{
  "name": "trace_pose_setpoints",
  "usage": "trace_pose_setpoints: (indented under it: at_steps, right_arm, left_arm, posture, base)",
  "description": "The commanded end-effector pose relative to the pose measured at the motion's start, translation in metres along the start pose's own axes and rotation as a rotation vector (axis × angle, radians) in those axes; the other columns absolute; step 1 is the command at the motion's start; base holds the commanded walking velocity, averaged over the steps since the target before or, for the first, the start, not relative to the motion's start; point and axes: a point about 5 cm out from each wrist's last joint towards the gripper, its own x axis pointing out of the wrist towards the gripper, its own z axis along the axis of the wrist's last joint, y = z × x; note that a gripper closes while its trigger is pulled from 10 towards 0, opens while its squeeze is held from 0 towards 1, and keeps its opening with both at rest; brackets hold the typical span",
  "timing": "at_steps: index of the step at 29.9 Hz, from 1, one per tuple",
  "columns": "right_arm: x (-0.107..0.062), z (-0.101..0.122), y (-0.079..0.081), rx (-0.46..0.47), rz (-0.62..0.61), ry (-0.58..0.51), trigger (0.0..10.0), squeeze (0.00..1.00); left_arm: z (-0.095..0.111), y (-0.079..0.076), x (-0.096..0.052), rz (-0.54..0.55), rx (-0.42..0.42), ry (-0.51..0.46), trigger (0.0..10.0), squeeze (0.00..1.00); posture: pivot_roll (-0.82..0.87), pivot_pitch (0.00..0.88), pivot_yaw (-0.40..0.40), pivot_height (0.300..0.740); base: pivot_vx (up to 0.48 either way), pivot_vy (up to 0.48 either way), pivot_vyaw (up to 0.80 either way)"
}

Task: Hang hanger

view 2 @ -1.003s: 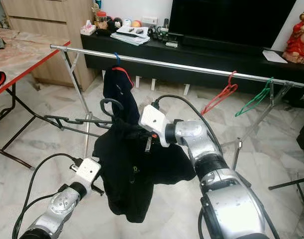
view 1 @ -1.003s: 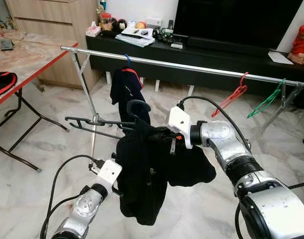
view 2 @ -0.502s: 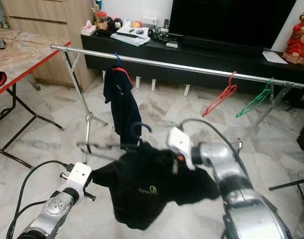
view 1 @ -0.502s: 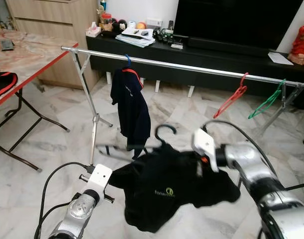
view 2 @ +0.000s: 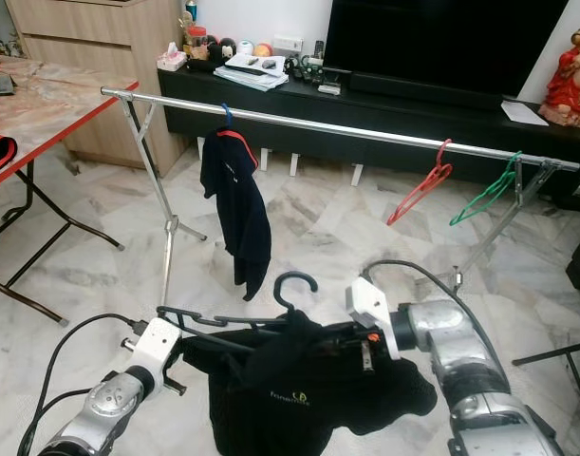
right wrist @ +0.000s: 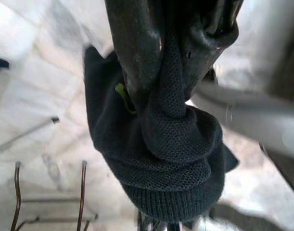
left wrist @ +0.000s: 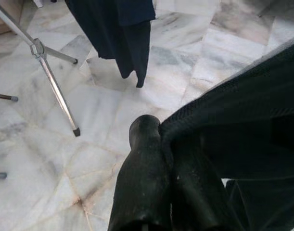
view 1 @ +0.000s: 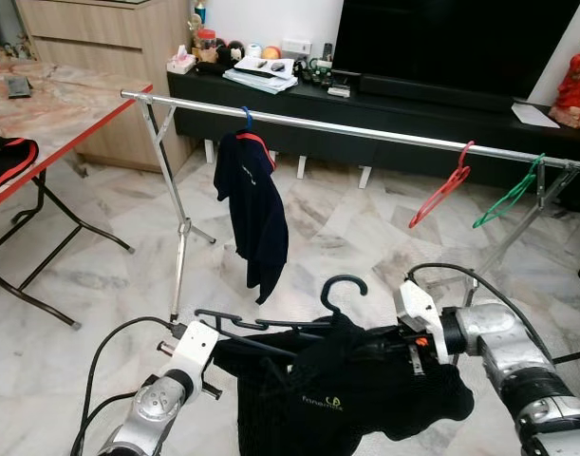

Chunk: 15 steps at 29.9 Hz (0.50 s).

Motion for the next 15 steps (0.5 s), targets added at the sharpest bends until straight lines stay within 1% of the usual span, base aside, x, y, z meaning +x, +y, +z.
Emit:
trace_pose_setpoints:
  at_steps: [1, 3, 5, 6, 9, 12, 13, 15]
  right_arm:
    - [-0.017, -0.005, -0.001, -0.022, -0.033, 0.095, 0.0, 0.00]
    - [-0.019, -0.008, -0.001, -0.020, -0.058, 0.132, 0.0, 0.00]
    - [-0.024, -0.012, -0.006, -0.029, -0.151, 0.211, 0.0, 0.00]
    - [-0.027, -0.014, -0.006, -0.031, -0.168, 0.230, 0.0, 0.00]
    - [-0.029, -0.015, -0.004, -0.028, -0.150, 0.230, 0.0, 0.00]
    - [-0.030, -0.019, -0.003, -0.055, -0.142, 0.296, 0.0, 0.00]
    - [-0.030, -0.021, -0.004, -0.069, -0.165, 0.333, 0.0, 0.00]
    - [-0.029, -0.023, -0.005, -0.085, -0.189, 0.365, 0.0, 0.00]
  left_arm:
    - [-0.015, 0.010, -0.006, 0.043, -0.015, 0.074, 0.0, 0.00]
    - [-0.015, 0.010, -0.006, 0.042, -0.016, 0.074, 0.0, 0.00]
    - [-0.016, 0.010, -0.007, 0.041, -0.017, 0.077, 0.0, 0.00]
    - [-0.017, 0.010, -0.007, 0.040, -0.018, 0.079, 0.0, 0.00]
    - [-0.017, 0.011, -0.007, 0.040, -0.018, 0.081, 0.0, 0.00]
    - [-0.017, 0.012, -0.007, 0.041, -0.018, 0.081, 0.0, 0.00]
    - [-0.017, 0.012, -0.007, 0.041, -0.016, 0.081, 0.0, 0.00]
    - [-0.017, 0.012, -0.007, 0.040, -0.015, 0.082, 0.0, 0.00]
  posture:
    - [0.04, 0.042, -0.064, 0.740]
    - [0.04, 0.042, -0.064, 0.740]
    - [0.04, 0.044, -0.062, 0.740]
    - [0.04, 0.044, -0.062, 0.740]
    - [0.04, 0.049, -0.060, 0.740]
    - [0.04, 0.051, -0.059, 0.740]
    - [0.04, 0.051, -0.059, 0.740]
    - [0.04, 0.052, -0.059, 0.740]
  base:
    - [0.000, 0.000, 0.00]
    - [0.000, 0.000, 0.00]
    - [0.000, 0.000, 0.00]
    - [0.000, 0.000, 0.00]
    - [0.000, 0.000, 0.00]
    - [0.000, 0.000, 0.00]
    - [0.000, 0.000, 0.00]
    - [0.000, 0.000, 0.00]
